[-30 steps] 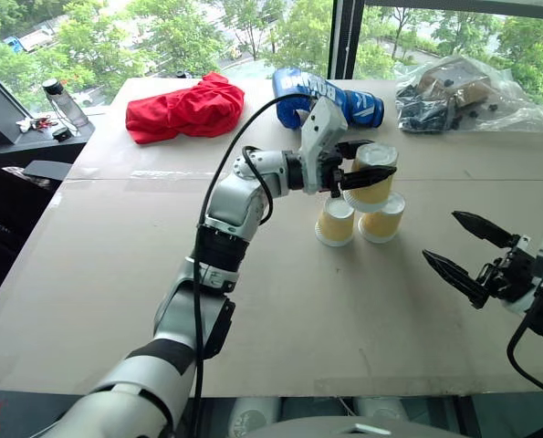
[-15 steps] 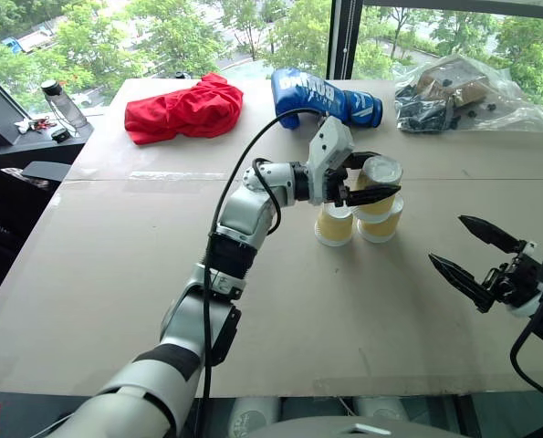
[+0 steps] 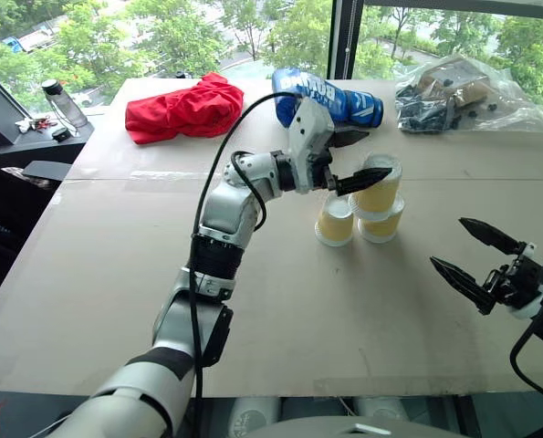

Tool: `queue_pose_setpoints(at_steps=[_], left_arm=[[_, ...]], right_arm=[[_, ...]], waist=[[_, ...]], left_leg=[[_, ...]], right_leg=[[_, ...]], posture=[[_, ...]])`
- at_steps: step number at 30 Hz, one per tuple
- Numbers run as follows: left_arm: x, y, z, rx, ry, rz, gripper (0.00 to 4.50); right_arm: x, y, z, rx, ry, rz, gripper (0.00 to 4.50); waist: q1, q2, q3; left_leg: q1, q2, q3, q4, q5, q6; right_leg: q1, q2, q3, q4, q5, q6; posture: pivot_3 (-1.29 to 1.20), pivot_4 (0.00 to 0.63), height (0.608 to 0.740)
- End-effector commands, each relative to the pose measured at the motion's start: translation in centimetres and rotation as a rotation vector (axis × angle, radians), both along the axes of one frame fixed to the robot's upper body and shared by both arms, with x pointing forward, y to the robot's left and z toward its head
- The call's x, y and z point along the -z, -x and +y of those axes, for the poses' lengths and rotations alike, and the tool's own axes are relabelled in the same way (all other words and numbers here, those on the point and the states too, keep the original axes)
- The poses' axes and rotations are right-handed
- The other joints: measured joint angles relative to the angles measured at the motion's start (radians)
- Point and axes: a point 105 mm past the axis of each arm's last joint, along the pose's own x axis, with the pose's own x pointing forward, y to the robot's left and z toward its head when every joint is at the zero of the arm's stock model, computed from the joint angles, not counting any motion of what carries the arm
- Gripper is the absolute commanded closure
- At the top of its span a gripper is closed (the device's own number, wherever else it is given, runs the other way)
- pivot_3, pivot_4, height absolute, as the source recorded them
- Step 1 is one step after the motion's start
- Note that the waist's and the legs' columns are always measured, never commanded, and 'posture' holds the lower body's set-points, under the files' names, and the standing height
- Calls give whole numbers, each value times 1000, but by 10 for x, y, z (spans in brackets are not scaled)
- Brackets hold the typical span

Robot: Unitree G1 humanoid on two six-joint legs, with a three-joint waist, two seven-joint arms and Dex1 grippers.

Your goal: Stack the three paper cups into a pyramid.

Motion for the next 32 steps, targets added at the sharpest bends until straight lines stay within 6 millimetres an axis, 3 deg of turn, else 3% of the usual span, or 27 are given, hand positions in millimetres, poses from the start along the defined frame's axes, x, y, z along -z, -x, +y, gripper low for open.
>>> queue_pose_setpoints(at_steps=[1,5,9,12,13,17,21,27,32], left_arm=[[-4,17,8,34,-13,-20,48],[-5,21,15,13,-16,-25,48],[-21,29,29,-5,37,-44,48],[-15,37,45,-20,10,-8,48],[-8,40,52,-38,-9,21,48],[50,49,101,-244,-139,213,48],[102,61,141,-460,-253,253,48],[144,99,151,-549,-295,298,48],[158,105,154,-622,-291,313,48]], right_arm=[[-7,1,0,-9,24,-38,0],[-8,-1,0,-16,28,-35,0],[-6,-2,-1,-25,28,-24,0],[1,-2,-2,-37,41,-4,0],[4,-2,-3,-40,45,1,0],[24,-6,-10,-41,70,44,0],[47,-11,-24,-36,137,88,0],[70,-14,-40,-55,172,147,0],[86,-17,-48,-60,175,186,0]], waist=[[-3,0,0],[0,0,0],[1,0,0],[-4,1,0],[-5,1,-1],[-8,3,-1],[-4,3,-1],[13,3,-1],[14,3,-1]], left_leg=[[0,0,0,0,0,0],[1,1,0,0,0,0],[1,1,0,1,0,0],[1,1,0,0,0,0],[2,1,0,-1,0,0],[4,3,2,-2,0,1],[4,3,2,-2,-2,4],[4,2,2,-1,-2,4],[6,2,1,-2,-2,4]], right_leg=[[0,0,0,0,0,0],[0,0,1,1,0,0],[1,-1,0,0,0,0],[1,0,0,0,0,0],[1,0,1,0,0,0],[1,1,3,0,0,0],[1,0,4,0,0,0],[3,-5,4,-1,0,-1],[5,-9,5,-1,0,-1]], posture=[[0,150,740],[0,150,740],[0,150,740],[0,150,740],[0,150,740],[0,150,740],[0,150,740],[0,150,740],[0,150,740]])
